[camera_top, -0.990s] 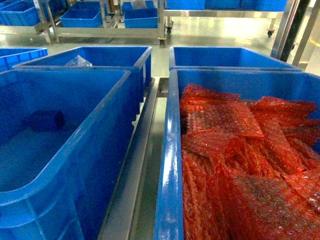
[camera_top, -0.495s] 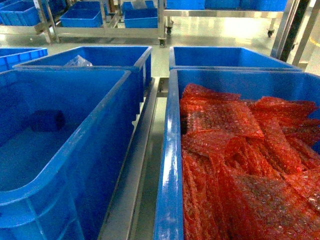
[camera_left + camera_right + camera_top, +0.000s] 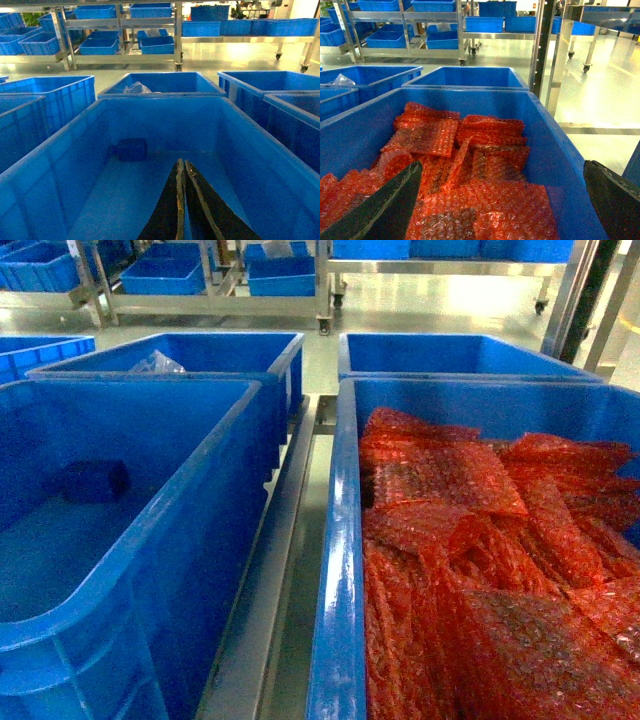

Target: Pick blue part to blue bin on bottom shelf

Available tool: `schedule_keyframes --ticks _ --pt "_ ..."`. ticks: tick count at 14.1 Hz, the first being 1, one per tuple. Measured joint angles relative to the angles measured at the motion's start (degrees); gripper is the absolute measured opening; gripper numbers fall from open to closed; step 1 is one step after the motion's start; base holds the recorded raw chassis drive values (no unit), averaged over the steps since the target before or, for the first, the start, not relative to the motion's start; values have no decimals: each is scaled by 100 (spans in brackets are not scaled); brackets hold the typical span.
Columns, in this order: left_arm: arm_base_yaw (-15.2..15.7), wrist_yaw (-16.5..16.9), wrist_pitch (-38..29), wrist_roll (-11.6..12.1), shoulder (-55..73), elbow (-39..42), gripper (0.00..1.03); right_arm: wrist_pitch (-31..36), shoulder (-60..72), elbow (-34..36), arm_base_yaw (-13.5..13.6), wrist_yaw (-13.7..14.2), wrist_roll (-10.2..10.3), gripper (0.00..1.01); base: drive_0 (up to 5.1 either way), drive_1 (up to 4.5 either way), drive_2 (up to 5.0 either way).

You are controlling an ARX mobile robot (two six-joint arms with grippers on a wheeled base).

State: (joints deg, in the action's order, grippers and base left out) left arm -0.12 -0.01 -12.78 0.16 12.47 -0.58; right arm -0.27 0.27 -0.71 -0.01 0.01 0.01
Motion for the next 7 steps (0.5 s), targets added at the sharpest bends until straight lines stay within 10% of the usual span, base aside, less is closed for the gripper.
schedule_keyframes --ticks 7 --pt "7 -2 1329 0 -1185 -4 2 13 0 0 0 0 0 98 0 0 0"
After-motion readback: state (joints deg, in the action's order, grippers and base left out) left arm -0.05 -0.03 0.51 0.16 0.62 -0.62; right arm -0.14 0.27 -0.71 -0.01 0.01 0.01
